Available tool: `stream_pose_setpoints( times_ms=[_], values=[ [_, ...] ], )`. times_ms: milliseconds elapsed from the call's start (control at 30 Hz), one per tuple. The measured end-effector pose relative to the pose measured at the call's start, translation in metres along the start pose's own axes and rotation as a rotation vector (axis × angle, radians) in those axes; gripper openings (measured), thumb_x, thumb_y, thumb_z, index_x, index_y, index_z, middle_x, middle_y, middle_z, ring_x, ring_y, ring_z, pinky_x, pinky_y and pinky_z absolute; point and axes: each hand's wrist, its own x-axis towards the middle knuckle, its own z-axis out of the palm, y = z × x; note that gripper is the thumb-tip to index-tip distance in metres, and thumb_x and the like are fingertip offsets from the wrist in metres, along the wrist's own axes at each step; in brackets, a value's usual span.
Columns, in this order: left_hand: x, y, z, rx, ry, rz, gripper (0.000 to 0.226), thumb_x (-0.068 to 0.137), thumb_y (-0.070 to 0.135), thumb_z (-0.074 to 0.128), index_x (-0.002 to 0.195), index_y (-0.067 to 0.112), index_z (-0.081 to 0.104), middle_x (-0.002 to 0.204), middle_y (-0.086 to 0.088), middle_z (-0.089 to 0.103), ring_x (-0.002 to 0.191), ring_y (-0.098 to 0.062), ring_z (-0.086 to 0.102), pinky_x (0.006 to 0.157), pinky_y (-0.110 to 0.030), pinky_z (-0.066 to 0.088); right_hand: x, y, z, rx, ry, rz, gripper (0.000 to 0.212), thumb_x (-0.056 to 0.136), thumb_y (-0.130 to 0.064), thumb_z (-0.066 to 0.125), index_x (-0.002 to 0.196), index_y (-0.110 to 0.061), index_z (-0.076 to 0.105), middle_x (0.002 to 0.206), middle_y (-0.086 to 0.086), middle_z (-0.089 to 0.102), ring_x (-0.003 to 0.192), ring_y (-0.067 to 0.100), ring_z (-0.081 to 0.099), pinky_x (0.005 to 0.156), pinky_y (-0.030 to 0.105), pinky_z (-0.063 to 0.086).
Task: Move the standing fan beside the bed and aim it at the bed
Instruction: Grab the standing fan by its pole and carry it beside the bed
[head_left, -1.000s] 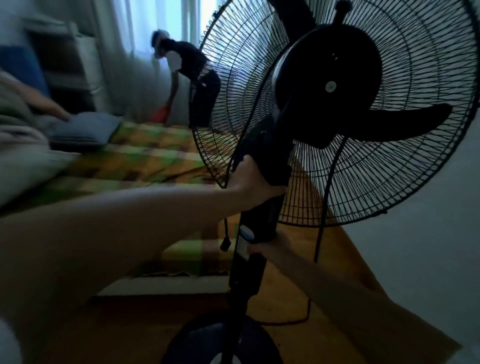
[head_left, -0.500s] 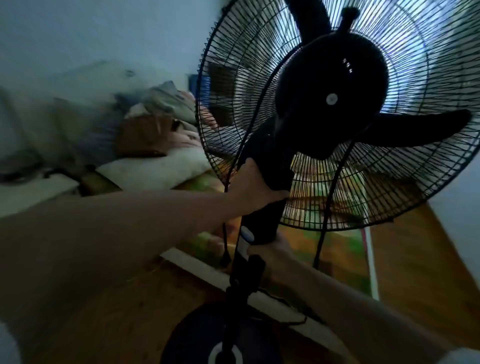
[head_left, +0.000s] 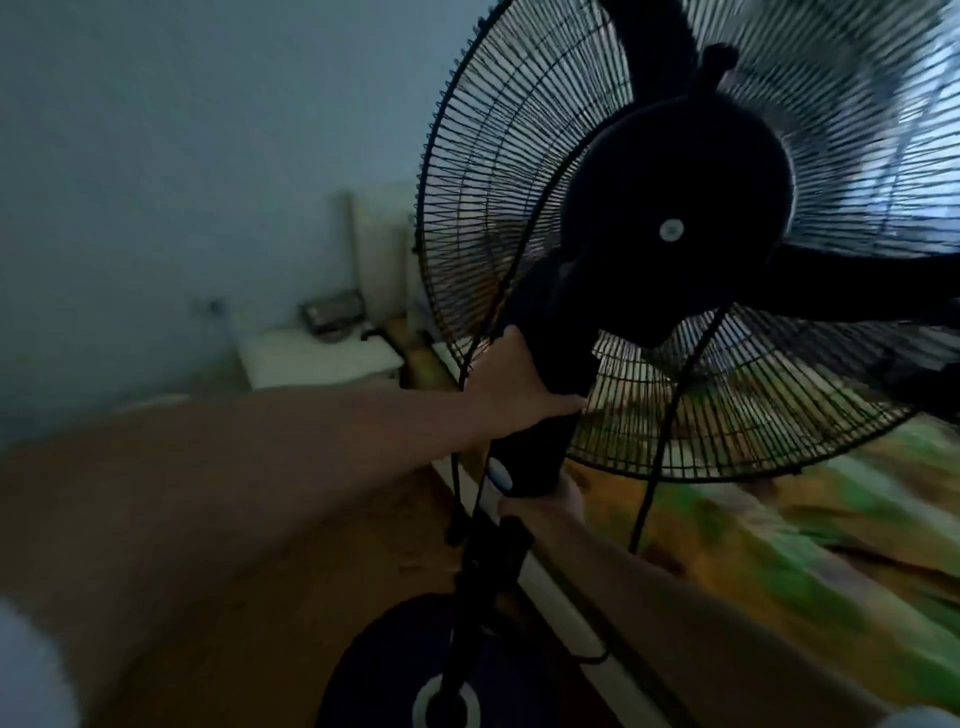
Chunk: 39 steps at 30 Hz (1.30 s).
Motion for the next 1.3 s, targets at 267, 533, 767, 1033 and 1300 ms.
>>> stream_pose_setpoints(
  times_ms=[267, 533, 767, 1033, 1300],
  values=[
    [0.025, -0.105, -0.047, 0.018, 0.096, -0.217, 0.099, 0.05, 0.058, 0.076, 0.128, 0.013, 0.035, 0.122, -0.002, 0.052, 0.112, -0.019, 0.052, 0.081, -0.026, 0.046, 0.06, -0.044, 0.103, -0.119, -0.209, -0.086, 0.042, 0.073, -0.011, 0.072, 0.111, -0.022, 0.055, 0.097, 0.0, 0.062, 0.079, 0.018, 0.058, 0.07, 0.03, 0.047],
    [0.017, -0.231, -0.084, 0.076, 0.144, -0.331, 0.095, 0.058, 0.051, 0.078, 0.133, 0.015, 0.033, 0.13, -0.006, 0.046, 0.12, -0.021, 0.046, 0.089, -0.024, 0.036, 0.1, -0.049, 0.237, -0.136, -0.333, -0.078, 0.06, 0.062, -0.012, 0.077, 0.117, -0.014, 0.054, 0.108, 0.004, 0.063, 0.085, 0.019, 0.059, 0.05, 0.02, 0.042],
    [0.005, -0.322, -0.093, 0.113, 0.093, -0.371, 0.091, 0.059, 0.049, 0.078, 0.133, 0.012, 0.039, 0.129, -0.006, 0.051, 0.121, -0.021, 0.048, 0.1, -0.037, 0.045, 0.127, -0.027, 0.325, -0.156, -0.34, -0.134, 0.065, 0.061, -0.015, 0.079, 0.12, -0.015, 0.052, 0.113, 0.004, 0.064, 0.09, 0.019, 0.06, 0.044, 0.016, 0.036],
    [-0.007, -0.397, -0.081, 0.094, 0.038, -0.405, 0.094, 0.058, 0.045, 0.08, 0.135, 0.013, 0.036, 0.132, -0.006, 0.049, 0.123, -0.02, 0.046, 0.101, -0.04, 0.044, 0.15, 0.002, 0.396, -0.17, -0.3, -0.134, 0.066, 0.068, -0.018, 0.077, 0.126, -0.016, 0.046, 0.119, 0.005, 0.061, 0.105, 0.024, 0.06, 0.065, 0.026, 0.045],
    [-0.023, -0.446, -0.073, 0.066, -0.036, -0.416, 0.098, 0.063, 0.046, 0.078, 0.141, 0.017, 0.025, 0.14, -0.006, 0.039, 0.13, -0.023, 0.036, 0.108, -0.033, 0.031, 0.162, 0.025, 0.45, -0.118, -0.283, -0.102, 0.072, 0.07, -0.021, 0.076, 0.132, -0.019, 0.04, 0.122, 0.005, 0.059, 0.104, 0.025, 0.06, 0.051, 0.019, 0.04]
  ],
)
